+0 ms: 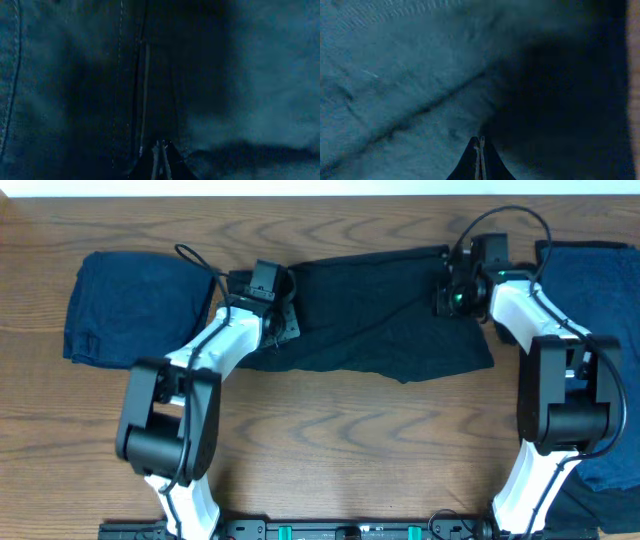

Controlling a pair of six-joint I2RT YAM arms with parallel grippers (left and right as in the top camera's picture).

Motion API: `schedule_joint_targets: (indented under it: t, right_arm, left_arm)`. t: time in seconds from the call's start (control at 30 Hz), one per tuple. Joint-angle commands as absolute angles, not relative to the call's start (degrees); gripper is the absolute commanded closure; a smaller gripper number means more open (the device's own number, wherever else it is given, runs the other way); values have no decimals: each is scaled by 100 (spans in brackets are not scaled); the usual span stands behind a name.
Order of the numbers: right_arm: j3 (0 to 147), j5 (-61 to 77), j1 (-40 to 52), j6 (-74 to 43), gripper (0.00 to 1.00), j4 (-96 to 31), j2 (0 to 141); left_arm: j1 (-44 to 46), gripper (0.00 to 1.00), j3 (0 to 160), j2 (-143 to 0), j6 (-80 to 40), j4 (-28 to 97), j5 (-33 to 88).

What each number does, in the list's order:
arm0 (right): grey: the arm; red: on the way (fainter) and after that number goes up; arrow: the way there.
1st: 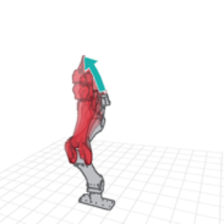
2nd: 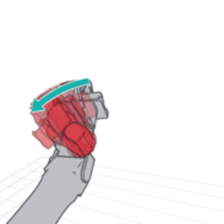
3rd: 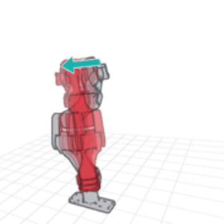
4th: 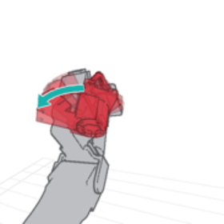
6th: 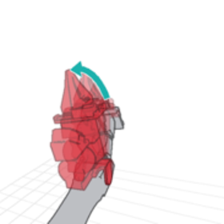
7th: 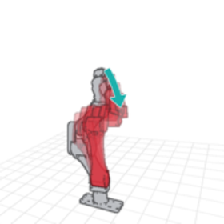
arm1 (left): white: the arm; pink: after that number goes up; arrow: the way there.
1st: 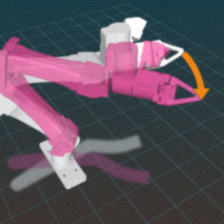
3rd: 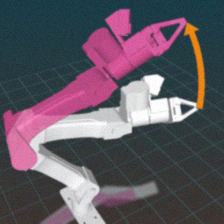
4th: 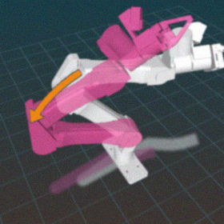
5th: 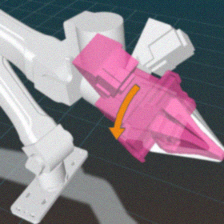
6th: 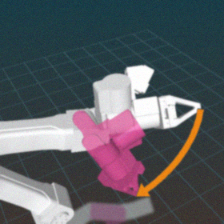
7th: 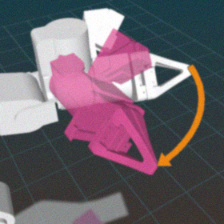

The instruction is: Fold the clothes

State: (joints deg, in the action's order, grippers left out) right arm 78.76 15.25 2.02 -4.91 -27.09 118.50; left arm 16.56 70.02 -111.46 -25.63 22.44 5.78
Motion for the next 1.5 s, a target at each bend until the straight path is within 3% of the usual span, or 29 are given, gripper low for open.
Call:
schedule_joint_targets:
  t: [0.0,0.3,0.67,0.93,1.13,1.47]
  right_arm:
    - [7526,1177,283,-550,99,-2628,11826]
    - [6834,537,259,-2097,99,-3699,11826]
    - [6871,508,250,-1916,99,-5231,11773]
    - [7752,644,150,-1455,99,-6248,11249]
    - [7909,1015,368,-1125,99,-5861,10632]
    - [7883,1439,1033,-515,99,-4571,11074]
  left_arm:
    - [1638,94,6958,-11323,-2554,2246,530]
    - [1638,94,6960,-11345,-2552,2615,530]
    - [1743,94,6960,-10978,-2412,3811,666]
    - [1872,94,6960,-9909,-2250,3962,681]
    - [1872,94,6960,-9351,-2255,3903,679]
    - [1872,94,6960,-10066,-2276,3190,637]
